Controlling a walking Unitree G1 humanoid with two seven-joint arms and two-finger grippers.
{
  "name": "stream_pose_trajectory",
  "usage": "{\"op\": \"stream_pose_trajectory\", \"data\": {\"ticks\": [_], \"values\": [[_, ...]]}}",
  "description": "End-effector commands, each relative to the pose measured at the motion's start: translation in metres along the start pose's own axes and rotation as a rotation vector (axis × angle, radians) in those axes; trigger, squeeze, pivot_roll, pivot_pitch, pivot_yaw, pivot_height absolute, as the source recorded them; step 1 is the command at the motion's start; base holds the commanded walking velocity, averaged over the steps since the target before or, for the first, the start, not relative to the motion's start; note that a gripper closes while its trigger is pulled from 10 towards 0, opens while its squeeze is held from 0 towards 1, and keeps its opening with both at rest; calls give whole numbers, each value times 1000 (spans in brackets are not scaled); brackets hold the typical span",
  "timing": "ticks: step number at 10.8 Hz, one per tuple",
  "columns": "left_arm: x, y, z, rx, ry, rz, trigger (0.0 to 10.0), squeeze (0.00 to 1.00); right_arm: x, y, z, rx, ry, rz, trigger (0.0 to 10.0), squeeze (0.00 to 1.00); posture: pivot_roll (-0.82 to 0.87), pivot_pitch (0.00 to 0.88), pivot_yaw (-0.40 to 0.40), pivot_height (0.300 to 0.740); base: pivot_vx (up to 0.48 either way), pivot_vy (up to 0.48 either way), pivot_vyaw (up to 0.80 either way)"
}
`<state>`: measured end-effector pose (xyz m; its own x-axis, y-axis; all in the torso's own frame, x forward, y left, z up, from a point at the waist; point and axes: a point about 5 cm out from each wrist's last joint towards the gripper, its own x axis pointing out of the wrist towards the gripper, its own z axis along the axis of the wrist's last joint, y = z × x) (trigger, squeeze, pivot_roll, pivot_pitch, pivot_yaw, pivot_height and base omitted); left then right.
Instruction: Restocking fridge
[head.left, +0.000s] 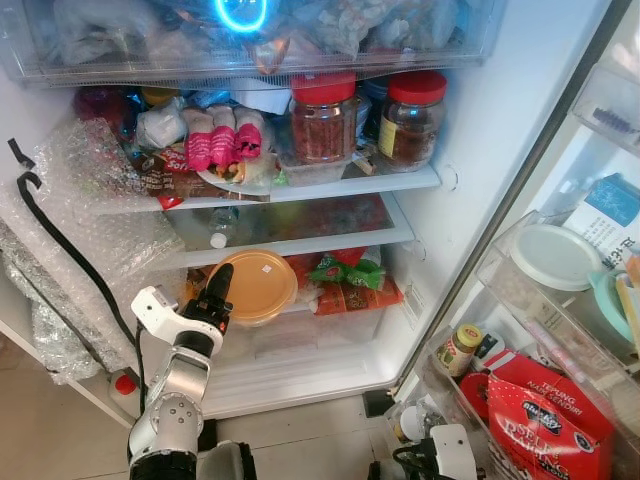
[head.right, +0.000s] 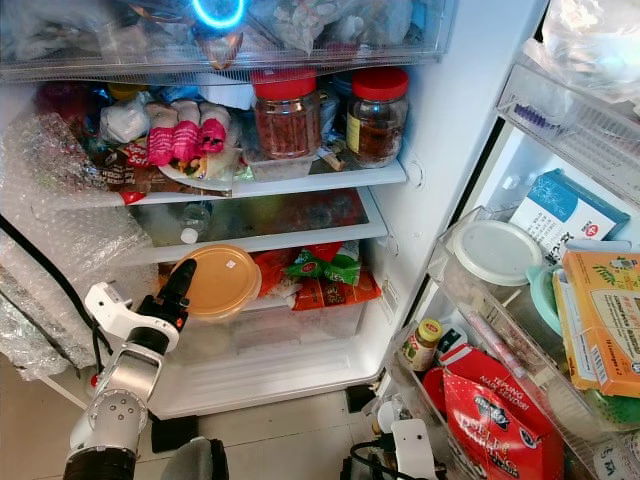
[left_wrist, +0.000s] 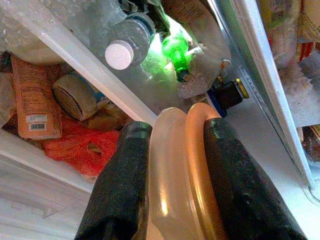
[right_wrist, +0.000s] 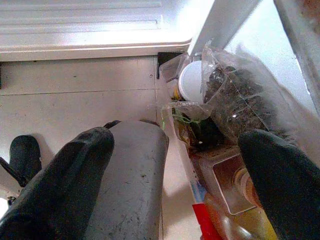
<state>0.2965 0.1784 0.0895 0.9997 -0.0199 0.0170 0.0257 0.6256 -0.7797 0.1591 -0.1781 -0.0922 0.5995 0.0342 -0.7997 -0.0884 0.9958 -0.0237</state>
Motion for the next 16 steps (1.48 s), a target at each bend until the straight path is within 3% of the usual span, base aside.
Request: {"op": "stream_pose_trajectory", "data": {"ticks": [1,10,16], "values": [[0,-3,1,0,8,-24,10000,0,-9,10,-36,9,145,32,10000,0,-167,59,-7,631,0,0,0],[1,-4,-1,21,20,-28,10000,0,-8,10,-36,8,148,38,10000,0,-167,66,-7,631,0,0,0],[0,-5,-3,36,32,-35,10000,0,-8,10,-36,6,150,39,10000,0,-166,66,-7,631,261,0,0]]}}
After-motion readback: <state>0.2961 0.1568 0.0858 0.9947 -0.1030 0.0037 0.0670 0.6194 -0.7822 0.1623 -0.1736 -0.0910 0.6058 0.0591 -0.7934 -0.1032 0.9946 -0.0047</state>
